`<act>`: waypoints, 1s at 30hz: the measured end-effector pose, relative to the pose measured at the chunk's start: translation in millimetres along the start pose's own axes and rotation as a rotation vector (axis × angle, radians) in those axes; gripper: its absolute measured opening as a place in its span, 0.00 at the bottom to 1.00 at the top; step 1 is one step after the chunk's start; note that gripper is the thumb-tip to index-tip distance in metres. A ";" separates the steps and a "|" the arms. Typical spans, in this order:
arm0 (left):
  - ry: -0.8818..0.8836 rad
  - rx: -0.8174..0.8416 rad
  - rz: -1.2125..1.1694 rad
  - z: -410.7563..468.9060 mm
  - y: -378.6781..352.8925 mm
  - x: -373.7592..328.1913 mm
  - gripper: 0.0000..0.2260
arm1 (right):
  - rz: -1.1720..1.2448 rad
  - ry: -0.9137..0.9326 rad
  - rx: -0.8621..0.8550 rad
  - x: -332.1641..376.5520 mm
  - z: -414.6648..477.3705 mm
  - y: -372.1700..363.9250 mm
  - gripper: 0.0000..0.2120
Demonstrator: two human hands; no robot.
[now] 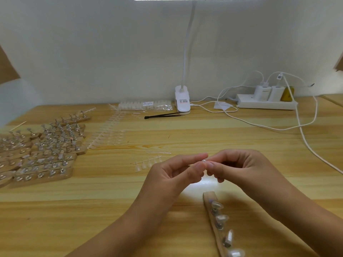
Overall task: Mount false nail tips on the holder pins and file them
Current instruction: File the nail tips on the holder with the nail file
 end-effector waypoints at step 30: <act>0.336 0.198 -0.568 -7.8 -29.2 21.1 0.25 | -0.601 0.587 -0.052 42.3 -23.3 -7.5 0.07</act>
Point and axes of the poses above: each hand's wrist, its own z-axis towards the middle knuckle, its own y-axis out of the back of the hand, x = y × z, the point moved 9 cm from there along z, towards the middle knuckle, and after that the axes turned 1 degree about x, right-handed, at the moved point
